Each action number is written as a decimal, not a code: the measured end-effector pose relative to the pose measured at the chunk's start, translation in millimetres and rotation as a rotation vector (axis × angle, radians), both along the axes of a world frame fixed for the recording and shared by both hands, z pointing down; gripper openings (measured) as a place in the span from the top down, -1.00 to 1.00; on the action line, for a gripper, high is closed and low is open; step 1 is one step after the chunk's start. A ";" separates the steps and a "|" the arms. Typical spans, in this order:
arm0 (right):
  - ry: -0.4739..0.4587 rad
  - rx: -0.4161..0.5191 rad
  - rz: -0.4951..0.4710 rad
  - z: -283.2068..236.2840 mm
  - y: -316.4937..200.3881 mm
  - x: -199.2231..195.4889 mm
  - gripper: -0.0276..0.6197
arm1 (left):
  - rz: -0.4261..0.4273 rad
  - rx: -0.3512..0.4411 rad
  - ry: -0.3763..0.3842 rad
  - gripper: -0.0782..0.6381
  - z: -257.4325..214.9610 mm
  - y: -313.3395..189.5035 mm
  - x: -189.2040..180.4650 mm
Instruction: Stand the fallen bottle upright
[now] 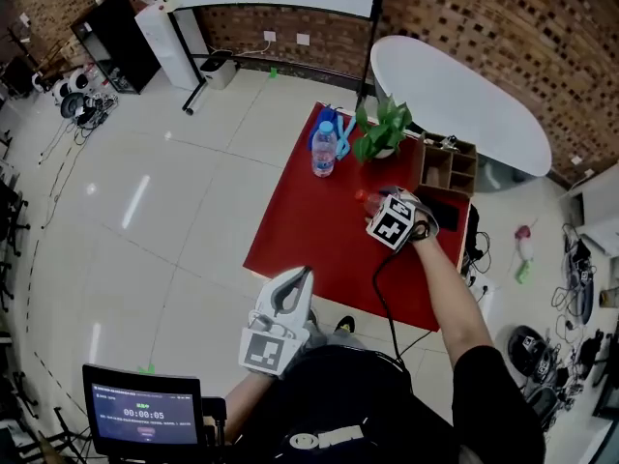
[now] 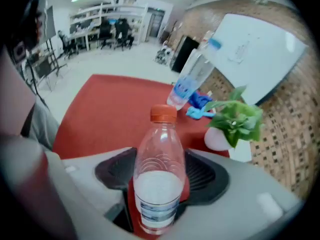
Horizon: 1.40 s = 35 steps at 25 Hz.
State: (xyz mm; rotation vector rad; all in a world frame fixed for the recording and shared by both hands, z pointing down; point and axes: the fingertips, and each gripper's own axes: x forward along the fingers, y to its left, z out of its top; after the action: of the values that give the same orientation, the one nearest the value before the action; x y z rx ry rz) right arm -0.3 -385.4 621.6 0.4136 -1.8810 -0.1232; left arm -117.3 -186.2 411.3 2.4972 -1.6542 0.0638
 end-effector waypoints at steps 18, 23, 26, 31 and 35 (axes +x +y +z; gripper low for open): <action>-0.745 0.114 0.350 -72.6 47.4 22.9 -0.03 | 0.208 0.018 -0.002 0.78 7.7 -10.1 79.3; -0.758 0.121 0.328 -73.0 48.5 19.7 -0.04 | 0.197 -0.002 -0.012 0.78 13.5 -11.0 74.5; -0.749 0.126 0.322 -71.7 48.7 18.0 -0.04 | 0.199 -0.005 -0.009 0.78 14.7 -9.8 75.2; -0.794 0.089 0.324 -81.0 52.5 17.1 -0.05 | 0.208 0.006 -0.007 0.78 12.9 -11.1 77.4; -0.822 0.110 0.326 -100.4 57.1 24.0 -0.07 | 0.217 0.009 0.001 0.78 11.3 -11.5 79.5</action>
State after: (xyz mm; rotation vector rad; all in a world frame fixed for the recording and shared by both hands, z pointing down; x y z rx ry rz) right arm 23.8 -328.3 521.2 0.9427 -2.5760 0.1956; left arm -37.9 -197.7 422.6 2.6722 -1.3797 0.0789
